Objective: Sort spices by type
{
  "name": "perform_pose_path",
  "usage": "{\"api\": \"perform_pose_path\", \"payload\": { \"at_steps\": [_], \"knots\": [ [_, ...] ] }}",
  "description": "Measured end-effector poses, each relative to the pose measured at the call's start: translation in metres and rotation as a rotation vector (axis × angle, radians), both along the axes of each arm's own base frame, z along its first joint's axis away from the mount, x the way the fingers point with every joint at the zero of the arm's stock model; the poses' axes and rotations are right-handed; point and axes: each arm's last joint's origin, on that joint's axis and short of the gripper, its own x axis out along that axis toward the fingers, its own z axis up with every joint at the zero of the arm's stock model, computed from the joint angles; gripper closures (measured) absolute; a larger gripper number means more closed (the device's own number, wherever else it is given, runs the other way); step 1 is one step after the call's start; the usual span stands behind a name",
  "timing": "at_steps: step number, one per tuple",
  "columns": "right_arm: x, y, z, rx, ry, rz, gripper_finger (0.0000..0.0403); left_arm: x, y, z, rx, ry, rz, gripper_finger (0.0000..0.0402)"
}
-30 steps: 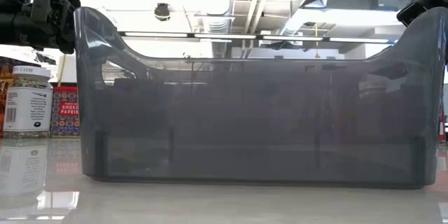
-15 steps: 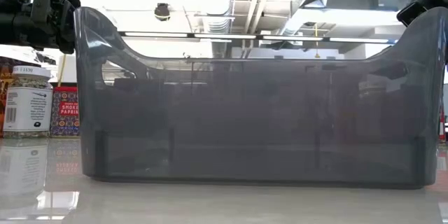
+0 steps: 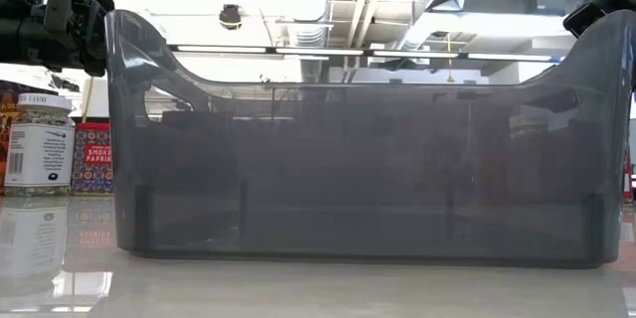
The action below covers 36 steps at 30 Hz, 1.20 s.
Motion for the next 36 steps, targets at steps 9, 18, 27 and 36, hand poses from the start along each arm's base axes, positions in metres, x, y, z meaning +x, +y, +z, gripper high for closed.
{"api": "perform_pose_path", "payload": {
  "at_steps": [9, 18, 27, 36],
  "knots": [
    [0.0, 0.0, 0.0, 0.0, 0.001, 0.0, 0.0051, 0.0, 0.0, 0.001, -0.083, -0.035, -0.001, 0.0096],
    [0.0, 0.0, 0.0, 0.0, 0.0, 0.0, 0.0051, -0.001, 0.0, 0.013, -0.205, -0.077, 0.002, 0.0096],
    [0.0, 0.0, 0.0, 0.0, 0.0, 0.0, 0.0051, 0.021, 0.01, 0.059, -0.225, 0.106, 0.079, 0.0096],
    [0.0, 0.0, 0.0, 0.0, 0.0, 0.0, 0.0051, 0.072, 0.016, 0.1, -0.161, 0.564, 0.009, 0.0096]
  ]
}}
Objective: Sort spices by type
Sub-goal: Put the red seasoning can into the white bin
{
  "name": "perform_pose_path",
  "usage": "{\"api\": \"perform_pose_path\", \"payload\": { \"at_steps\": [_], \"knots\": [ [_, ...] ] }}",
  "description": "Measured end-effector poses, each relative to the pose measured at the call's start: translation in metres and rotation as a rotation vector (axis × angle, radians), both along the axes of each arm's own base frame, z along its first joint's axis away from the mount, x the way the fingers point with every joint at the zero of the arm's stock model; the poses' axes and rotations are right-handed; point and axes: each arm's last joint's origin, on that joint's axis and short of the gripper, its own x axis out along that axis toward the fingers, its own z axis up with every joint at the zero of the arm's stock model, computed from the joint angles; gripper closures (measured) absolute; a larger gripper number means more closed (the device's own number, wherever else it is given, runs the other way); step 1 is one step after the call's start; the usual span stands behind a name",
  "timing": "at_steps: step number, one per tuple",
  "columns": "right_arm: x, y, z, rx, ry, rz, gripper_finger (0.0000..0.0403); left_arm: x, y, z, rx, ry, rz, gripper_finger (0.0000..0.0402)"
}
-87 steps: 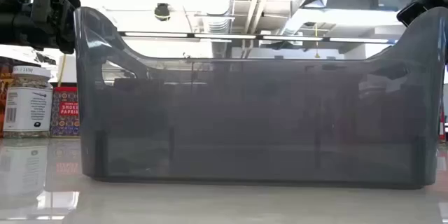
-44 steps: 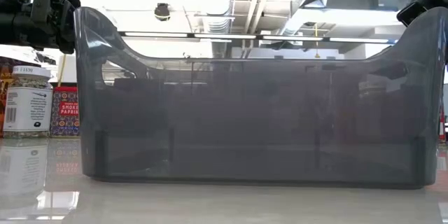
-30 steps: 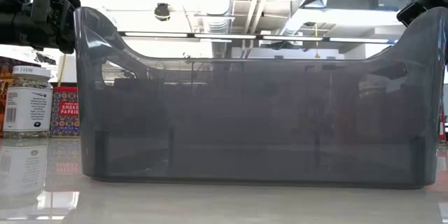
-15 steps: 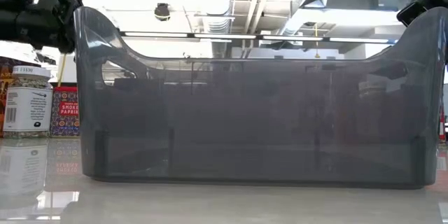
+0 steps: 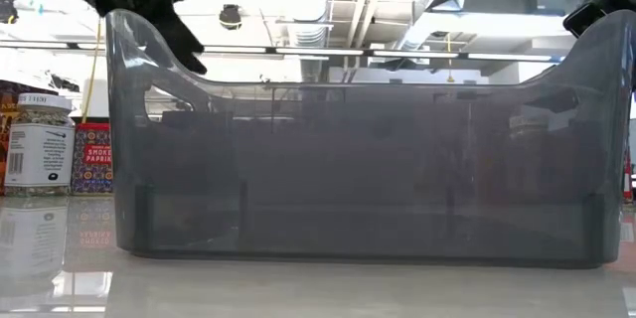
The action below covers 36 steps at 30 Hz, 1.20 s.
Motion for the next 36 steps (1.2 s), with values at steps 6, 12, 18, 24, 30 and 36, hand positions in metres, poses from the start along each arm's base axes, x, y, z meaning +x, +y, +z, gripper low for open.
{"api": "perform_pose_path", "payload": {
  "at_steps": [6, 12, 18, 24, 30, 36],
  "knots": [
    [0.0, 0.0, 0.0, 0.0, 0.001, 0.0, 0.0051, 0.028, -0.001, 0.01, 0.016, 0.272, -0.013, 0.0096],
    [0.0, 0.0, 0.0, 0.0, 0.0, 0.0, 0.0051, 0.047, 0.0, 0.002, -0.093, 0.485, -0.031, 0.0096],
    [0.0, 0.0, 0.0, 0.0, 0.0, 0.0, 0.0051, 0.053, -0.006, -0.021, -0.182, 0.701, -0.07, 0.0096],
    [0.0, 0.0, 0.0, 0.0, 0.0, 0.0, 0.0051, 0.05, -0.01, -0.032, -0.094, 0.818, -0.135, 0.0096],
    [0.0, 0.0, 0.0, 0.0, 0.0, 0.0, 0.0051, 0.039, -0.011, -0.052, -0.063, 0.911, -0.191, 0.0096],
    [0.0, 0.0, 0.0, 0.0, 0.0, 0.0, 0.0051, 0.03, -0.012, -0.069, -0.05, 0.971, -0.232, 0.0105]
  ]
}}
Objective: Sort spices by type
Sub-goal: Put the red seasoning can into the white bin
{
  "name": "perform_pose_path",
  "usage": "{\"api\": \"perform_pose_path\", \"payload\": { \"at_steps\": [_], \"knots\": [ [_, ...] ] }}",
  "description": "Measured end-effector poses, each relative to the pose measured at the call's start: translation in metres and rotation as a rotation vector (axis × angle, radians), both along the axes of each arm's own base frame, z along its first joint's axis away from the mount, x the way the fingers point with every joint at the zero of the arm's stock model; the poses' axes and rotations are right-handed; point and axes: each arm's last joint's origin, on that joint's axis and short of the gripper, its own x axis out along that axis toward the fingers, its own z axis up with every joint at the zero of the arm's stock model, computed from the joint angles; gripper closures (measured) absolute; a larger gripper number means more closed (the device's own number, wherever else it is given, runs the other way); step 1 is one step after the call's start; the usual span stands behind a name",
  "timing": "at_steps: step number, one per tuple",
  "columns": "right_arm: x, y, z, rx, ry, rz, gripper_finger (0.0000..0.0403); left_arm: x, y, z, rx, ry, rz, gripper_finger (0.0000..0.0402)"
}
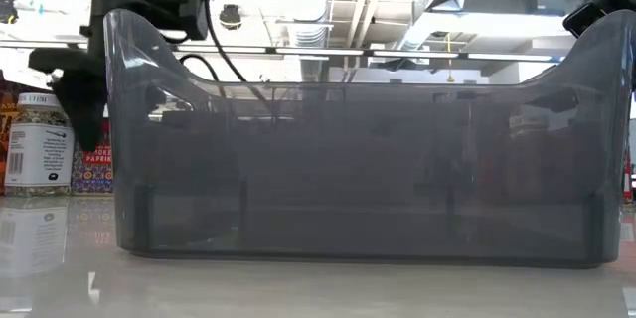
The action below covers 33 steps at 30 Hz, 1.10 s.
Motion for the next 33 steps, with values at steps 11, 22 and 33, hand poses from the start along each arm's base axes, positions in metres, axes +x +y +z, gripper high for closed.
{"api": "perform_pose_path", "payload": {
  "at_steps": [11, 22, 33],
  "knots": [
    [0.0, 0.0, 0.0, 0.0, 0.0, 0.0, 0.0051, -0.002, 0.0, -0.01, 0.001, -0.009, -0.027, 0.0171],
    [0.0, 0.0, 0.0, 0.0, 0.0, 0.0, 0.0051, -0.002, 0.0, -0.01, -0.001, -0.01, 0.003, 0.0202],
    [0.0, 0.0, 0.0, 0.0, 0.0, 0.0, 0.0051, 0.008, 0.003, 0.036, 0.027, -0.022, 0.046, 0.0203]
  ]
}}
